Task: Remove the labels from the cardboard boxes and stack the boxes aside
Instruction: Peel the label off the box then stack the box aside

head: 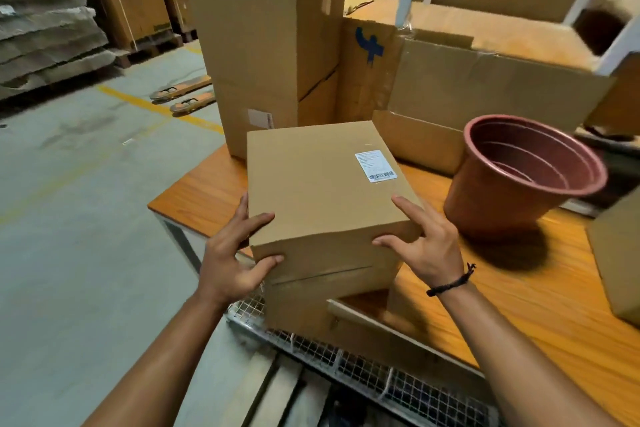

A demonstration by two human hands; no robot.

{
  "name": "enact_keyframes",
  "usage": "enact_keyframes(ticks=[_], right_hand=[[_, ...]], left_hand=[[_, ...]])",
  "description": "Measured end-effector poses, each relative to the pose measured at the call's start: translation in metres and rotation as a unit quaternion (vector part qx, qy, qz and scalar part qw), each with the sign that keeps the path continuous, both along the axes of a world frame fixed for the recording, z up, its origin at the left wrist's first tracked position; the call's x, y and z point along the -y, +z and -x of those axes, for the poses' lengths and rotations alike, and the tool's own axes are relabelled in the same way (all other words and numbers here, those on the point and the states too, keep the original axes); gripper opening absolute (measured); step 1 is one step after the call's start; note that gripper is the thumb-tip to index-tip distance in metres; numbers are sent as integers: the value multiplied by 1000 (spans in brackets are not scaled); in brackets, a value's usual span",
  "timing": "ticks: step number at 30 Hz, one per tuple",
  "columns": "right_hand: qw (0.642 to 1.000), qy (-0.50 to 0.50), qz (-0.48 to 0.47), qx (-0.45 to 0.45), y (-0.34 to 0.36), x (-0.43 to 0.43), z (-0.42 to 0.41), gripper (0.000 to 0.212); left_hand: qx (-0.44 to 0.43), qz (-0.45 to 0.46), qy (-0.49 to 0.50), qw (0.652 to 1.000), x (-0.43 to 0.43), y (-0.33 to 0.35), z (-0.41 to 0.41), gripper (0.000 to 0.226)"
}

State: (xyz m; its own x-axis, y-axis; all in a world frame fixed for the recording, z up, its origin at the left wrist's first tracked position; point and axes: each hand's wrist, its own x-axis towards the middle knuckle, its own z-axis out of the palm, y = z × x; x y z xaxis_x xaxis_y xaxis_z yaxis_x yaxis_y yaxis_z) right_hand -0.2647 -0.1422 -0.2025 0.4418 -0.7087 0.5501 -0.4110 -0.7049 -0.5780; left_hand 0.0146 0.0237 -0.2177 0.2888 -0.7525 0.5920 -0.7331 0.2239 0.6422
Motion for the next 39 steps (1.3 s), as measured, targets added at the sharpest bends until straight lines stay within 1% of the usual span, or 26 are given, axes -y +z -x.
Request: enact_keyframes(ticks=[2, 6, 10, 13, 15, 17, 18, 20, 21, 22, 24, 26, 27, 28, 31, 32, 34, 37, 39], right_hand=[[999, -35, 23, 15, 2, -4, 20, 73], [992, -103, 57, 34, 4, 1, 49, 67], [988, -143, 36, 50, -5, 16, 66, 65], [990, -129, -4, 49, -20, 27, 76, 60], [993, -105, -19, 47, -24, 31, 79, 55], [994, -102, -1, 35, -22, 34, 79, 49], [993, -110, 30, 19, -19, 37, 80, 48], [989, -105, 104, -15, -15, 46, 85, 47], [989, -83, 124, -19, -12, 51, 89, 49], [991, -54, 123, -10, -9, 57, 93, 52], [996, -11, 90, 29, 2, 73, 97, 51], [997, -16, 57, 39, 18, 96, 93, 35], [999, -24, 43, 24, 28, 109, 90, 27], [999, -29, 28, -5, 37, 121, 86, 25], [991, -23, -19, -132, 63, 149, 72, 41], [983, -17, -28, -179, 69, 156, 67, 40], [965, 3, -31, -260, 79, 167, 56, 34], [933, 27, -46, -355, 94, 175, 38, 46], [910, 42, -69, -408, 102, 180, 29, 47]], left_hand=[[-6, -5, -40, 999, 16, 1, 9, 63], [7, -26, -90, 996, 62, 6, 24, 61], [-3, -69, -101, 992, 104, 8, 32, 68], [7, -65, -91, 994, 119, 9, 30, 63], [34, -53, -75, 995, 127, 10, 28, 57], [71, -60, -38, 995, 132, 14, 28, 62], [109, -61, -10, 992, 135, 16, 29, 65], [227, -46, 56, 971, 141, 20, 32, 70], [269, -37, 80, 959, 144, 23, 35, 71], [292, -30, 96, 951, 147, 27, 38, 68], [298, -34, 104, 948, 154, 40, 46, 61], [284, -74, 78, 953, 167, 58, 56, 57], [280, -109, 54, 952, 176, 67, 63, 56], [282, -148, 29, 948, 185, 75, 70, 56], [309, -252, -41, 916, 214, 87, 86, 55], [310, -273, -65, 908, 222, 87, 90, 53], [294, -303, -106, 900, 233, 86, 94, 51], [283, -323, -122, 895, 234, 83, 94, 52], [284, -328, -122, 893, 233, 84, 93, 52]])
